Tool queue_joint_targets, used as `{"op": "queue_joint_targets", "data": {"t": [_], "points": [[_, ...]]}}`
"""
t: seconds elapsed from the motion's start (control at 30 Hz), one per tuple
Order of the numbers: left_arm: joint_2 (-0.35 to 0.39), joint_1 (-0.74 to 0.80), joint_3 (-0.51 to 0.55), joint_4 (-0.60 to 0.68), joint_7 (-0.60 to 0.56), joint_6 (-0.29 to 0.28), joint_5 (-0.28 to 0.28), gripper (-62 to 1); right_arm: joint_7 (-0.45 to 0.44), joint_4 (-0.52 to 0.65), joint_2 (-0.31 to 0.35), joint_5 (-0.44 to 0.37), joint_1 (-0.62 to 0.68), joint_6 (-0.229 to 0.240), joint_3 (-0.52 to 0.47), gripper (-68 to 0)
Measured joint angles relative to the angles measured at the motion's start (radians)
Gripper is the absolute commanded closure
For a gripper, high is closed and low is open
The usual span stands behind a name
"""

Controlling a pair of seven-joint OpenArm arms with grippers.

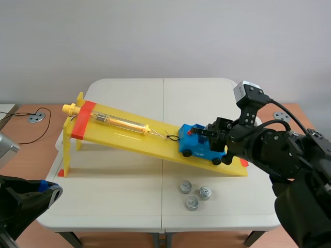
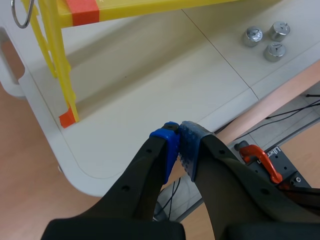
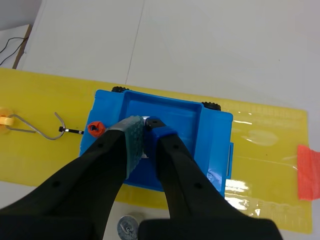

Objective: Place the four metal weights on the blue cart on the ramp.

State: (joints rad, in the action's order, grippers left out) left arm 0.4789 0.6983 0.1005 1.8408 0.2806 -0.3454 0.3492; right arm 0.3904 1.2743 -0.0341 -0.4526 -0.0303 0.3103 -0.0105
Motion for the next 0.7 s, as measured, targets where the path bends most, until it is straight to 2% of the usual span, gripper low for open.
{"op": "queue_joint_targets", "data": {"t": [0.43, 0.7], "points": [[0.0, 0.0, 0.0, 0.0, 0.007, 0.0, 0.0, -3.1, -0.052, -0.039, -0.022, 0.053, -0.022, -0.012, 0.0, -0.6], [0.0, 0.0, 0.0, 0.0, 0.007, 0.0, 0.0, -3.1, -0.052, -0.039, -0.024, 0.063, -0.022, -0.078, 0.0, -0.7]]}}
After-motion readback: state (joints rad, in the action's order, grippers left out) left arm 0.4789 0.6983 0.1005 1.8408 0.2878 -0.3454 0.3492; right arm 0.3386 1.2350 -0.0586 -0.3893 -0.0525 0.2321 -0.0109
